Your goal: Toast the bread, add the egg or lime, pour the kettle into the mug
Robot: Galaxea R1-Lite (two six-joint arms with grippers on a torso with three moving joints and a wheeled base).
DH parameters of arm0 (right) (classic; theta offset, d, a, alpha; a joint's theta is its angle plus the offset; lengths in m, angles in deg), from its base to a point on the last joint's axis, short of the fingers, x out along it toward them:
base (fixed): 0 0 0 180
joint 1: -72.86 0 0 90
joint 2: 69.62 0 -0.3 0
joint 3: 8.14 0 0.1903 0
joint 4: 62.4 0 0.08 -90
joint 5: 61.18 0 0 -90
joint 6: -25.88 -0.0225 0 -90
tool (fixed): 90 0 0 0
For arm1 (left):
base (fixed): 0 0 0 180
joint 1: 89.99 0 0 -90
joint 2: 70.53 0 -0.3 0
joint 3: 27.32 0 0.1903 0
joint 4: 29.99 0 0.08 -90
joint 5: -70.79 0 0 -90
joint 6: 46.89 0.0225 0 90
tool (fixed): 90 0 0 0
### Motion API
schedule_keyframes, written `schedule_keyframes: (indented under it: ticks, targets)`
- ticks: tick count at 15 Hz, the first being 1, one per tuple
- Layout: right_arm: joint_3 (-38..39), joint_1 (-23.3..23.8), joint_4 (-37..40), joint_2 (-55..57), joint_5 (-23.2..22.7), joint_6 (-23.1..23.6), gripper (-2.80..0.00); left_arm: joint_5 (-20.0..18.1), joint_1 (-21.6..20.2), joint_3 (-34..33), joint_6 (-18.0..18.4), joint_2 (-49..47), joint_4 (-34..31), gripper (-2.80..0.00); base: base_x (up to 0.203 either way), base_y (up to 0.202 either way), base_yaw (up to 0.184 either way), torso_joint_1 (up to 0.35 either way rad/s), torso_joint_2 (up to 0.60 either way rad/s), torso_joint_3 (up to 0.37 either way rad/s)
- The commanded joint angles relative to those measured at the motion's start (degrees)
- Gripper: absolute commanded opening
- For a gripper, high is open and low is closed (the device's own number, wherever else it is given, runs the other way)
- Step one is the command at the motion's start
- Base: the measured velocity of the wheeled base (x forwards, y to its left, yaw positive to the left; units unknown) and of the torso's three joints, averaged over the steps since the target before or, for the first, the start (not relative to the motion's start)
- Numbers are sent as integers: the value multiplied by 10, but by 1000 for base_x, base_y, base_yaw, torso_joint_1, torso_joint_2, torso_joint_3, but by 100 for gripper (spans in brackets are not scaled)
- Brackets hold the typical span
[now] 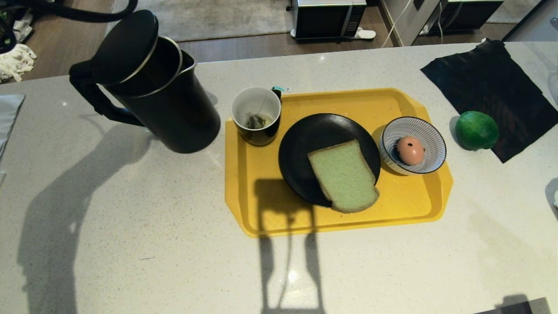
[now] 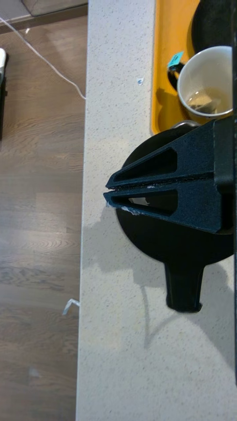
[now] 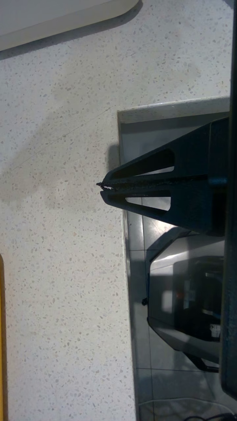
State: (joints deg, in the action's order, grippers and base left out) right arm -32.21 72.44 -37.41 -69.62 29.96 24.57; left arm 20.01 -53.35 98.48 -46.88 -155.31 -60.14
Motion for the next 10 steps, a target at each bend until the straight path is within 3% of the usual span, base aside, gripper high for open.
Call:
schedule_keyframes:
  ticks: [1,5,10]
  targets:
    - [0,0,0,1,0,0,-280,3,14,0,-9,-3,-9,-280,0,0,0,0,0,0]
    - [0,0,0,0,0,0,-280,6,33,-5,-41,4,-58,-280,0,0,0,0,0,0]
    - [0,0,0,0,0,0,-280,7,39,-37,-61,7,-60,-280,0,0,0,0,0,0]
